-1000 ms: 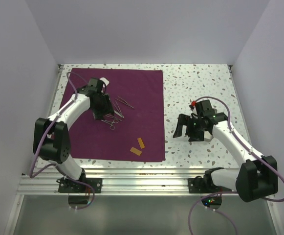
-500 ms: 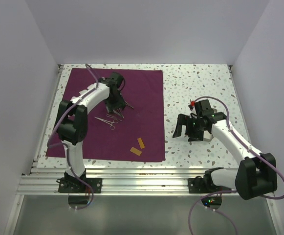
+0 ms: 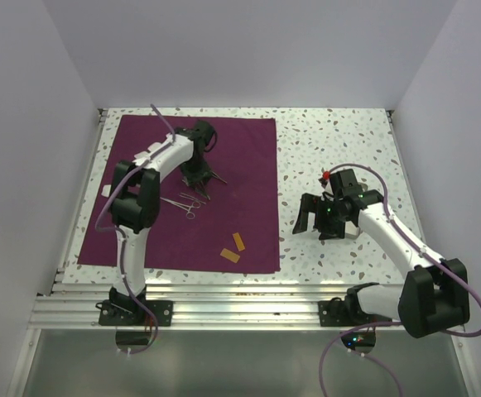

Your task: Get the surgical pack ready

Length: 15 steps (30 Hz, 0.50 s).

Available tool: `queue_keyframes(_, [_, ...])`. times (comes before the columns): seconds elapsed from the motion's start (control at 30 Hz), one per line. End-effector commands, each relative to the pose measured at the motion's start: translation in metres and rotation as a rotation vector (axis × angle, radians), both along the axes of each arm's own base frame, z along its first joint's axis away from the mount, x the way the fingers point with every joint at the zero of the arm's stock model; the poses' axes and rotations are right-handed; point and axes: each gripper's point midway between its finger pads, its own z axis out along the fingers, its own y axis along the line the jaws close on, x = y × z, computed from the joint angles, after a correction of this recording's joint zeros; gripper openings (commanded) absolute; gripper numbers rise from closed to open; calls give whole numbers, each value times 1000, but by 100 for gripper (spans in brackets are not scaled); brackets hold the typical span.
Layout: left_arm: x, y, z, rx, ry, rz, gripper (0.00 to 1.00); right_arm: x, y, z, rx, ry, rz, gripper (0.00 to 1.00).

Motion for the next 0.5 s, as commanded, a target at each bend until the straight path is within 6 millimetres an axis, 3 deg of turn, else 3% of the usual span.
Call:
queue_keyframes(0.0, [6, 6, 2, 35, -12, 30, 44, -2, 2, 4, 9, -22, 23, 95])
queue_keyframes(0.23, [10, 7, -8, 55, -10, 11, 43, -4, 1, 4, 7, -18, 22, 95])
queue_keyframes(0.47, [14, 9, -7, 71, -25, -24, 15, -2, 2, 6, 10, -21, 20, 95])
